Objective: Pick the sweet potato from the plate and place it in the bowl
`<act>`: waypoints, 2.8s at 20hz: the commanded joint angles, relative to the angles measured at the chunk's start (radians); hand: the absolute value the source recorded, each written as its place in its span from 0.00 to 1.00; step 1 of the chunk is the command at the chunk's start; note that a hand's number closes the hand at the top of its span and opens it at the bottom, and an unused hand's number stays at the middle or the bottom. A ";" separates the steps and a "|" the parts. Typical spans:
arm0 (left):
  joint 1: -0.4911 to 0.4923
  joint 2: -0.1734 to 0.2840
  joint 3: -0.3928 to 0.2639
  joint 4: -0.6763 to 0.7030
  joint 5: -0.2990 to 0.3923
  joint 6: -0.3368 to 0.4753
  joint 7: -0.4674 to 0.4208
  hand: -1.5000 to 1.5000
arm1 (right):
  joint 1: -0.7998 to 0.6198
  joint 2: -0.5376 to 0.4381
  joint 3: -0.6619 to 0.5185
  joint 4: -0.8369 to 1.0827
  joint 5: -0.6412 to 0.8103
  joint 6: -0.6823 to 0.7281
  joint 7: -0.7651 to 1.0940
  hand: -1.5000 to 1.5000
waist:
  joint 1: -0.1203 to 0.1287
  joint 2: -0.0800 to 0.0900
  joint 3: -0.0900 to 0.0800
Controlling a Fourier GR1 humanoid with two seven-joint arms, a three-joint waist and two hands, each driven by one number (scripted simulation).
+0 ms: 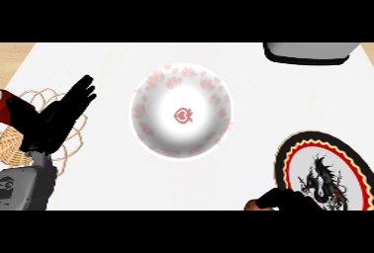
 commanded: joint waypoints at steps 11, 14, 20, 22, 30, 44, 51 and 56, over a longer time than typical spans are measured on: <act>-0.014 -0.017 -0.027 0.000 0.002 -0.020 -0.009 0.50 | -0.376 0.117 -0.388 0.401 -0.170 -0.122 0.186 1.00 | 0.055 0.011 0.006; -0.040 -0.025 -0.037 0.010 -0.004 -0.015 -0.005 0.50 | -0.497 0.117 -0.488 0.549 -0.290 -0.169 0.158 1.00 | 0.055 0.013 0.008; -0.032 -0.043 -0.044 0.048 -0.023 -0.001 -0.028 0.50 | -0.722 0.118 -0.642 0.909 -0.455 -0.298 0.059 1.00 | 0.049 0.013 0.008; -0.038 -0.042 -0.045 0.022 -0.022 0.002 -0.024 0.50 | -0.789 0.118 -0.674 1.043 -0.486 -0.336 0.031 1.00 | 0.063 0.013 0.009; -0.052 -0.020 -0.037 0.037 -0.015 -0.022 -0.021 0.50 | -0.820 0.118 -0.785 1.252 -0.687 -0.771 -0.109 0.00 | 0.073 0.014 0.011; -0.020 -0.028 -0.010 0.029 -0.016 0.015 0.002 0.50 | -1.082 0.118 -0.796 1.707 -0.619 -1.197 -0.267 0.00 | -0.012 -0.010 0.009; 0.101 -0.010 0.036 -0.031 0.009 0.004 -0.027 0.50 | -0.864 0.106 -0.731 1.334 -0.489 -1.114 -0.163 0.00 | -0.074 -0.033 0.009; 0.090 -0.001 0.045 -0.017 -0.005 0.013 -0.025 0.50 | -0.685 0.109 -0.557 0.989 -0.438 -0.941 -0.161 0.00 | -0.097 -0.038 0.009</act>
